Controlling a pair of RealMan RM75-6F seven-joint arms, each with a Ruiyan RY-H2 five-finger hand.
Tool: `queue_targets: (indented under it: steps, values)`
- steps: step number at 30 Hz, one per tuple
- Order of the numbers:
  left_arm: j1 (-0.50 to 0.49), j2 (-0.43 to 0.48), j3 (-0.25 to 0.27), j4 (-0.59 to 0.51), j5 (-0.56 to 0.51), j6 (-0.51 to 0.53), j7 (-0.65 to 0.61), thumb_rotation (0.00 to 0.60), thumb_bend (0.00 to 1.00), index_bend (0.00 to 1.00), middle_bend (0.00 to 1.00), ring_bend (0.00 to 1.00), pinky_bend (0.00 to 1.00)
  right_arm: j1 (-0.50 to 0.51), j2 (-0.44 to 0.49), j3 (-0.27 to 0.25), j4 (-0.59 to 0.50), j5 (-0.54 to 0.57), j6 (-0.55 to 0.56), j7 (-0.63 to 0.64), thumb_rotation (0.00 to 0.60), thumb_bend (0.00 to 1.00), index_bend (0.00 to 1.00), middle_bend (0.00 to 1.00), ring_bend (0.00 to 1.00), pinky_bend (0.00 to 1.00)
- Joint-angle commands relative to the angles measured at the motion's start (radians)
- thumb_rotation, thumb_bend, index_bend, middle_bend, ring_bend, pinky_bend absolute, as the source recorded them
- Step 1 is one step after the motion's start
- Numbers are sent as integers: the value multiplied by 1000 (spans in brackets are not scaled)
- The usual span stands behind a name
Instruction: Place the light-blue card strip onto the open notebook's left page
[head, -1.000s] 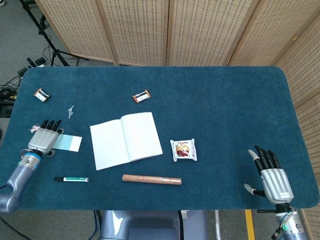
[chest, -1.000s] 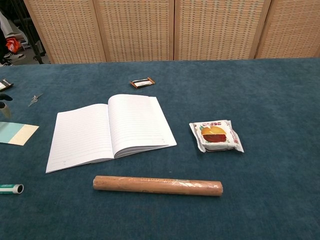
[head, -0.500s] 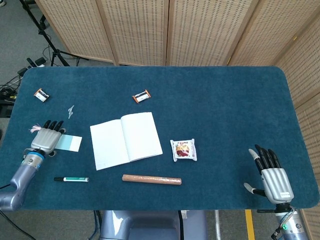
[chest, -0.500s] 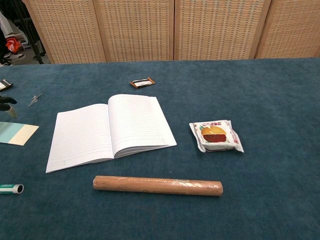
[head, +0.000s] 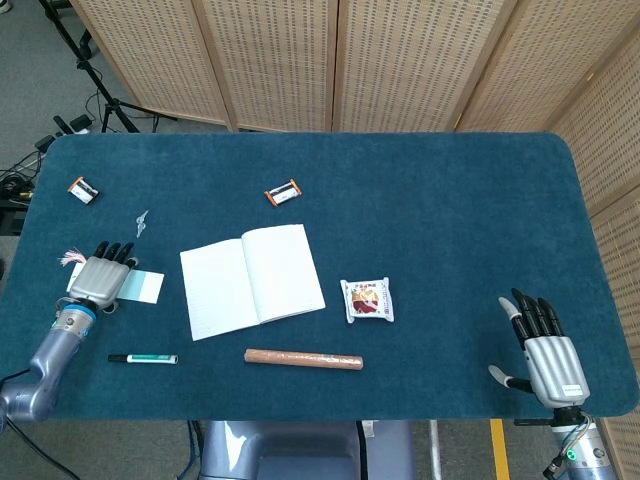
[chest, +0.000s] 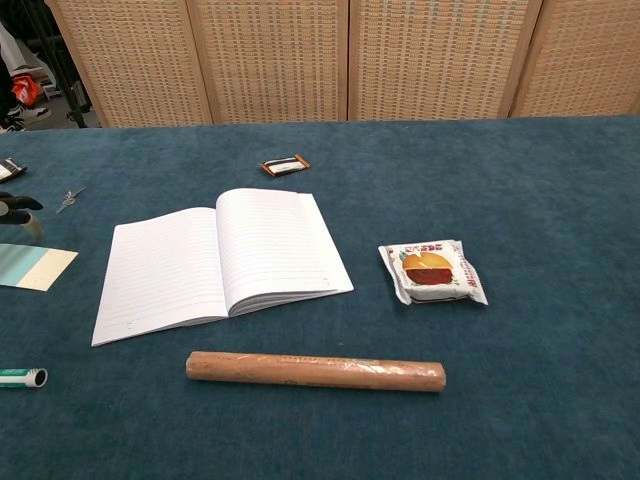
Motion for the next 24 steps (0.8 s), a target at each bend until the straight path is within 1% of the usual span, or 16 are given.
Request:
queue_targets:
  steps: [1, 13, 24]
  values:
    - [-1, -1, 2, 1, -2, -2, 0, 600, 212, 218, 0, 0, 0, 0, 0, 0, 0, 0, 1, 0, 600, 156, 0, 0, 0, 0]
    - [-6, -12, 8, 12, -13, -10, -5, 600, 217, 218, 0, 0, 0, 1, -1, 0, 0, 2, -4, -3, 600, 156, 0, 0, 0, 0]
    - [-9, -13, 12, 11, -16, -6, -6, 600, 248, 240, 0, 0, 0, 1, -1, 0, 0, 1, -2, -2, 600, 156, 0, 0, 0, 0]
